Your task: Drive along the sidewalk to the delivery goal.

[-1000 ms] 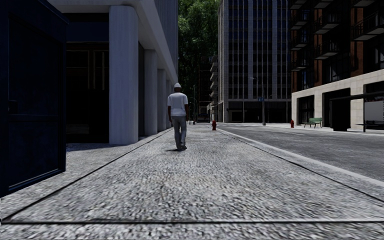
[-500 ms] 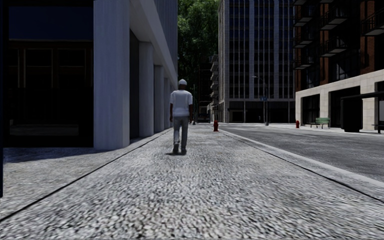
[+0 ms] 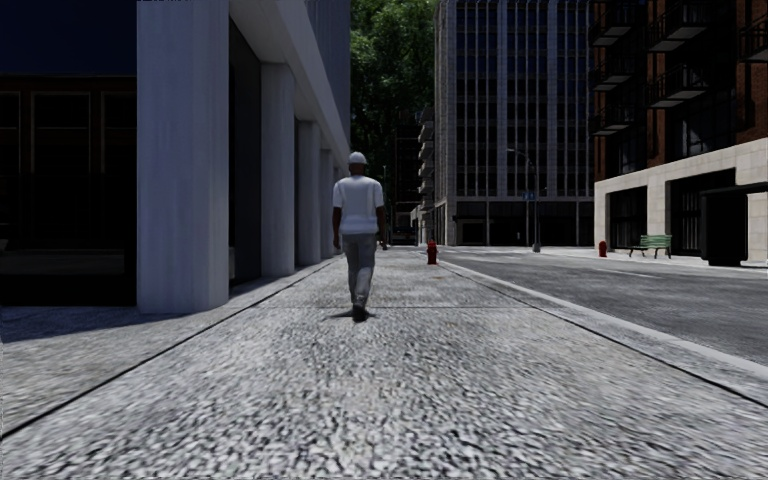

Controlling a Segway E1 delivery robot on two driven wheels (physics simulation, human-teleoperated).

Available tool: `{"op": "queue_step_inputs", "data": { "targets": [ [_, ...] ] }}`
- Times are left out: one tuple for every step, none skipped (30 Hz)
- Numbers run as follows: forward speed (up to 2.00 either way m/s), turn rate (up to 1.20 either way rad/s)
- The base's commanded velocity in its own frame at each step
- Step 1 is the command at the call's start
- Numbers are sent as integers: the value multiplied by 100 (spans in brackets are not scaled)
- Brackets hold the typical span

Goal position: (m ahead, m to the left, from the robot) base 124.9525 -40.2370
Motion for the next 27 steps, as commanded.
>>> {"op": "queue_step_inputs", "data": {
  "targets": [
    [195,-24],
    [192,-24],
    [192,-24],
    [190,-24],
    [190,-24],
    [190,-24],
    [188,-24],
    [186,-24],
    [184,-24],
    [184,-24],
    [182,-24],
    [182,-24],
    [181,-25],
    [181,-25],
    [181,-26],
    [181,-28],
    [181,-30],
    [181,-30],
    [181,-31],
    [181,-31],
    [181,-32],
    [181,-32],
    [180,-32],
    [180,-32],
    [180,-32],
    [180,-32],
    [180,-32]
  ]
}}
